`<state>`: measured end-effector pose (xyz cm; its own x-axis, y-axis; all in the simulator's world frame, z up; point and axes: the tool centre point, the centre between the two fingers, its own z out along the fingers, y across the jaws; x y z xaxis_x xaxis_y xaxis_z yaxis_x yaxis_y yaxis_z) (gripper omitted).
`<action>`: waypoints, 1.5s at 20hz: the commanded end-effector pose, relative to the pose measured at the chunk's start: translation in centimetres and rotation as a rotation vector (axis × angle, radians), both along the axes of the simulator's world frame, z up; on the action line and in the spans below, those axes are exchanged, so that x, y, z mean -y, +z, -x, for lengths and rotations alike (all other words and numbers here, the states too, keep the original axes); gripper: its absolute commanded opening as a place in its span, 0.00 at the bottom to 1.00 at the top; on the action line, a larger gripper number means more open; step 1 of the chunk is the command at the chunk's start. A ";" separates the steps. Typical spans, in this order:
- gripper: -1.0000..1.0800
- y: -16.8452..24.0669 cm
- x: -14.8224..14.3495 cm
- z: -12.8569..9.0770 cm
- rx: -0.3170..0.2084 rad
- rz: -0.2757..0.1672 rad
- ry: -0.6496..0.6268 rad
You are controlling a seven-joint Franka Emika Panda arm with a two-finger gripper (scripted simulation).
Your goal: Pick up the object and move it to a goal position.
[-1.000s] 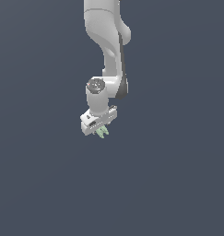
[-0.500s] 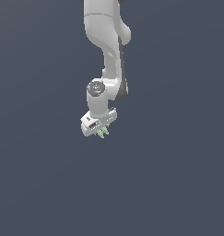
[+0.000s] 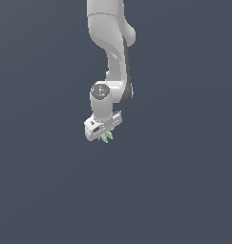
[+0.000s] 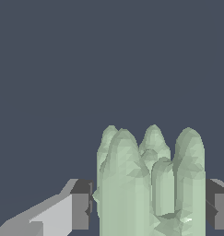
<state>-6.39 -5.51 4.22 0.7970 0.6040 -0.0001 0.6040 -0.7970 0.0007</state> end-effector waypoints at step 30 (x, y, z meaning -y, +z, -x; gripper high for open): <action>0.00 17.1 -23.8 -7.6 0.000 -0.001 0.001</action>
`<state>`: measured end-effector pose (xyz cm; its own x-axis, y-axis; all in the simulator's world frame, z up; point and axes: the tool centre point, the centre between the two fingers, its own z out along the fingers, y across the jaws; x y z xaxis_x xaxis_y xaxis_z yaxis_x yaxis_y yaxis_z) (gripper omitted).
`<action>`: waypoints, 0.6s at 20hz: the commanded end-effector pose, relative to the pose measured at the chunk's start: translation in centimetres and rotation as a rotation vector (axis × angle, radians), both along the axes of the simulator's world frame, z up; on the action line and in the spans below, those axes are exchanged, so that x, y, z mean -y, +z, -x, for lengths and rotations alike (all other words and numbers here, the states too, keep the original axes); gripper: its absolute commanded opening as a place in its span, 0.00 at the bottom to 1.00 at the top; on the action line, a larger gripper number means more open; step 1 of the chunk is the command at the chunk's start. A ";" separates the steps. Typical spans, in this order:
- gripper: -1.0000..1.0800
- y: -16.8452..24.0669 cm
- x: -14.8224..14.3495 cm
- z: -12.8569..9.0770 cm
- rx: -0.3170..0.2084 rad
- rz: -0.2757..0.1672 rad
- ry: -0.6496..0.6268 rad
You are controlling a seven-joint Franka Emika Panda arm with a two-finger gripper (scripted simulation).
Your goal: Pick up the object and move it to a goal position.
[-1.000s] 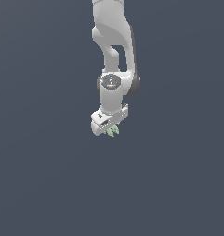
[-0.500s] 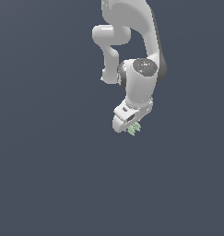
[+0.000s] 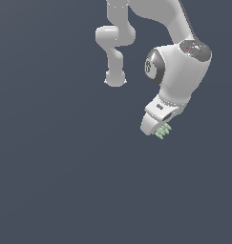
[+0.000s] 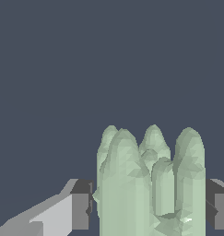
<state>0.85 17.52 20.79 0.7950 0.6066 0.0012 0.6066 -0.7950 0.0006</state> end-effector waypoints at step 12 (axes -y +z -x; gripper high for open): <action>0.00 2.3 -3.2 -1.4 -0.001 0.000 -0.002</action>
